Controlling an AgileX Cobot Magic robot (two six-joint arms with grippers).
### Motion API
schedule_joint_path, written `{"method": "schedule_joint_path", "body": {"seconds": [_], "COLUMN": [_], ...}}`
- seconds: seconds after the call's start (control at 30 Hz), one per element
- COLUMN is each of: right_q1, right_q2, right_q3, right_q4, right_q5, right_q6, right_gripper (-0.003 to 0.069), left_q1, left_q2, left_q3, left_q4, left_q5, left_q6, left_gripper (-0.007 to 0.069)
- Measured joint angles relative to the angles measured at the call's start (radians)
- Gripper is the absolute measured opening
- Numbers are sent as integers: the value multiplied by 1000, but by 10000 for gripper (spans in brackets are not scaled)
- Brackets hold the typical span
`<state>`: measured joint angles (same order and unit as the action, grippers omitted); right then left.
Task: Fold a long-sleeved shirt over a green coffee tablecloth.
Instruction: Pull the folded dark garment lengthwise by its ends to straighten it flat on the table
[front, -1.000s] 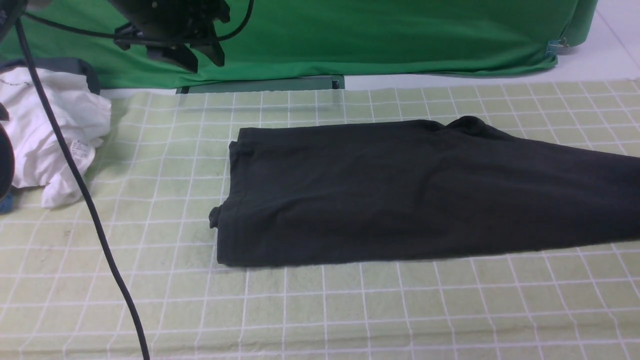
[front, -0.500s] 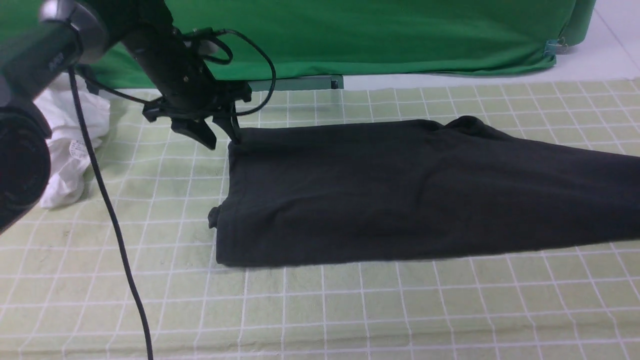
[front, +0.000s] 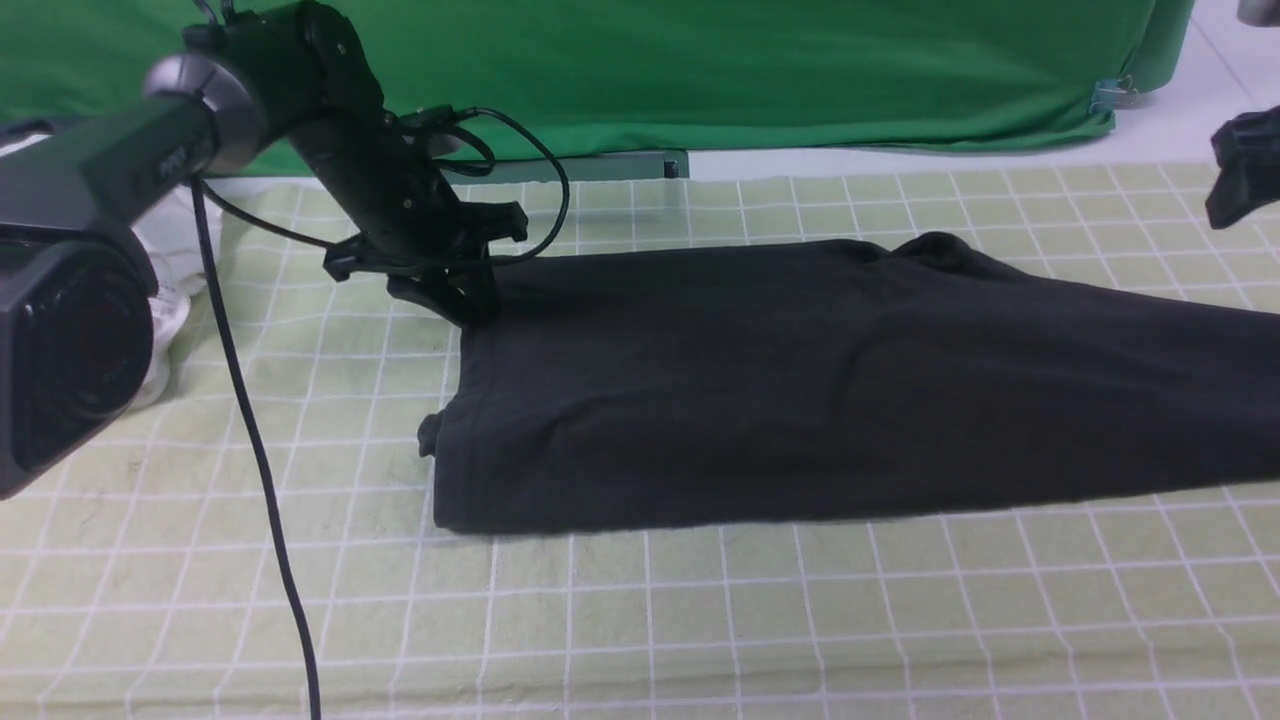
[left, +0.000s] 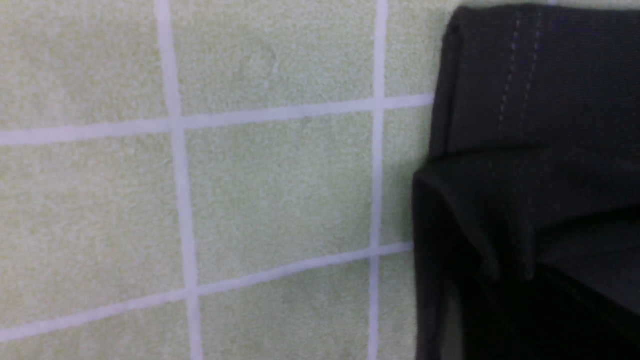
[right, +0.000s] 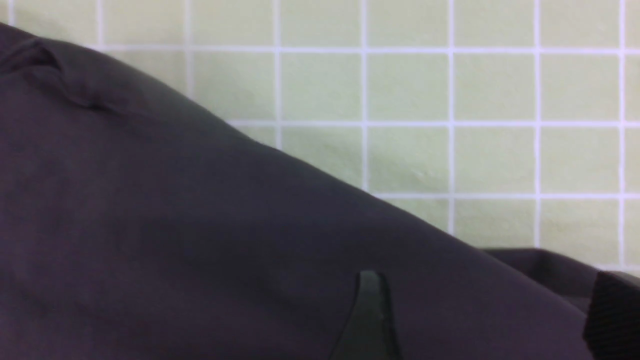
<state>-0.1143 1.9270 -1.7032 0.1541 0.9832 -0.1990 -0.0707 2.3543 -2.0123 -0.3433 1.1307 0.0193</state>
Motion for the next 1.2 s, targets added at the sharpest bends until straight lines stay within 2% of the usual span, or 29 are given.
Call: {"method": "schedule_joint_path", "body": {"seconds": [0.03,0.07,0.13,0.43,0.57,0.77,0.93,1.03,1.17,1.2], "right_q1": [1,4,4,4,4,4,4,4,4,4], "right_q2": [0,0,0,0,0,0,0,0,0,0], "right_q3": [0,0,0,0,0,0,0,0,0,0], "right_q4": [0,0,0,0,0,0,0,0,0,0], "right_q5": [0,-2,-2,-9,-18,-25,-29,-30,-28,-23], "right_q6": [0,0,0,0,0,-1,-1,-1,-13,-16], "right_gripper": [524,524,524,524,524,524,524,524,524,524], "left_q1": [0,0,0,0,0,0,0,0,0,0], "left_q2": [0,0,-1,-24,-24,8,50,74,95,95], "left_q3": [0,-10,-37,-226,-234,-234,-234,-234,-234,-236], "left_q4": [-3,-26,-42,-51,-38,71,67,68,90,108], "left_q5": [-1,-1,1,3,-43,-76,-107,-110,-109,-106], "left_q6": [3,21,35,24,-19,-128,-149,-175,-222,-229], "left_gripper": [105,45,24,22,22,22,24,31,95,139]}}
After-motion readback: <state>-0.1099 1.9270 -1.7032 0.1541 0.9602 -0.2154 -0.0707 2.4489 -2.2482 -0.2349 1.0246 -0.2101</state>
